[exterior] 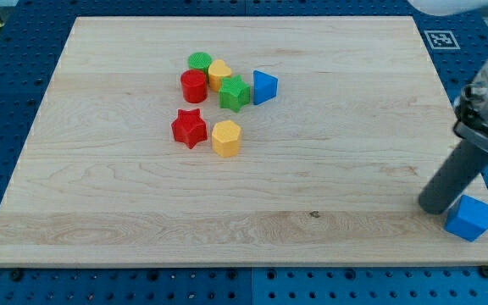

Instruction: Move red star along with yellow hexagon towards center right

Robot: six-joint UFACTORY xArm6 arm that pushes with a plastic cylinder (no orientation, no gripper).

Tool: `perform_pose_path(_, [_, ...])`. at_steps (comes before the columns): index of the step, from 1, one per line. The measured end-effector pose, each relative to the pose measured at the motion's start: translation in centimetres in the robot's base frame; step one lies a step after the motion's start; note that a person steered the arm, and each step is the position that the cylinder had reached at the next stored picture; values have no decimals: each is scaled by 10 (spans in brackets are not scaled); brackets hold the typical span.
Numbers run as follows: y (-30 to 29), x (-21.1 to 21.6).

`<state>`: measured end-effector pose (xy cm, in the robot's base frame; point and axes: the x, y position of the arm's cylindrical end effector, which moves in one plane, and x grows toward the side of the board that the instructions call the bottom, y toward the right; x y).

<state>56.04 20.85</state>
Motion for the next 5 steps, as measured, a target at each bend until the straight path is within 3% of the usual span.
perform_pose_path(1, [-60,-2])
perform_pose_path(3, [-246,-23])
perform_pose_path(4, [-346,-67])
perform_pose_path(5, [-396,-121])
